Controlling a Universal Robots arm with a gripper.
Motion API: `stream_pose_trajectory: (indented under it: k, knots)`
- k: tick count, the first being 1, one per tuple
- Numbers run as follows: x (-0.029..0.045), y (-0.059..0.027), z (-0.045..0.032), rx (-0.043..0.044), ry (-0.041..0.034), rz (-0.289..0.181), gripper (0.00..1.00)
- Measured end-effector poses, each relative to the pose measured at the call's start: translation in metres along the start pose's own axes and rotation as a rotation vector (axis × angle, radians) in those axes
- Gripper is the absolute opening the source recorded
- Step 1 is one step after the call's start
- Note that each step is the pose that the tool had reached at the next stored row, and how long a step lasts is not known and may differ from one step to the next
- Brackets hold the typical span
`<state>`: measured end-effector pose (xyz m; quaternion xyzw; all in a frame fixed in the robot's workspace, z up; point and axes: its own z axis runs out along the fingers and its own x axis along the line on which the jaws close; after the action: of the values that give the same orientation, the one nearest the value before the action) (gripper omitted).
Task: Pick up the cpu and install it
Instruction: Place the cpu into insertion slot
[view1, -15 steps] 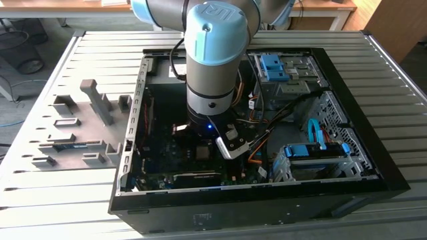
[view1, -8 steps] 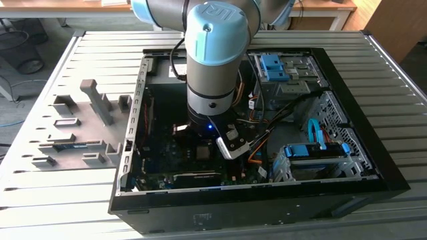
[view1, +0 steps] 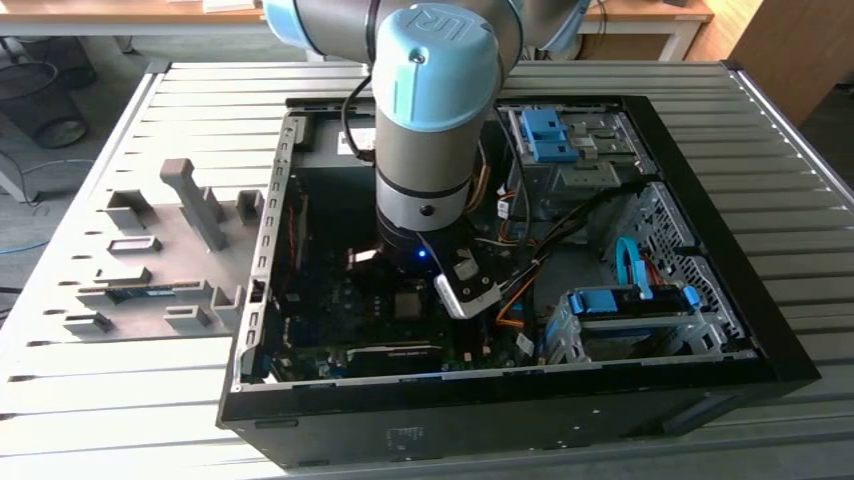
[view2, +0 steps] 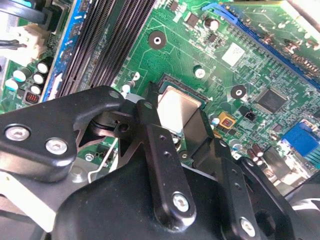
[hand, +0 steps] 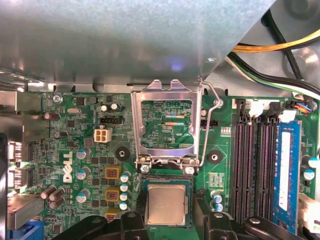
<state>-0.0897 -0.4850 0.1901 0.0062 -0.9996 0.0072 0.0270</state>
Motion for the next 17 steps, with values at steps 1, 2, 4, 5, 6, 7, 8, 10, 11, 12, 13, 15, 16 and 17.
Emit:
stream_pose_trajectory:
  k: [1,2,4,5,6,7,8,10,11,12,13,15,16,17]
  knots:
    - [0.0,0.0,0.0,0.0,0.0,0.0,0.48]
    - [-0.0001,0.0,0.0,0.0,0.0,0.0,0.48]
    - [0.0,0.0,-0.001,0.0001,0.0,0.0,0.48]
    - [0.0001,0.0,-0.0024,0.0,-0.0002,0.0,0.48]
    - [0.0002,-0.0001,-0.0044,0.0001,-0.0003,0.0,0.48]
    - [0.0003,-0.0001,-0.0068,0.0,-0.0004,0.0,0.48]
    - [0.0005,-0.0001,-0.0083,0.0,-0.0004,0.0,0.48]
    - [0.0005,0.0,-0.0091,-0.0003,-0.0006,0.0,0.48]
    - [0.0006,-0.0001,-0.01,0.0001,-0.0004,0.0,0.48]
    - [0.0007,-0.0002,-0.0116,0.0001,-0.0004,0.0,0.48]
    - [0.0008,-0.0002,-0.0139,0.0001,-0.0004,0.0,0.48]
    - [0.0012,-0.0003,-0.0216,-0.0002,-0.0005,0.0,0.48]
    - [0.0014,-0.0004,-0.0256,0.0001,-0.0004,0.0,0.48]
    - [0.0015,-0.0004,-0.0279,0.0,-0.0004,0.0,0.48]
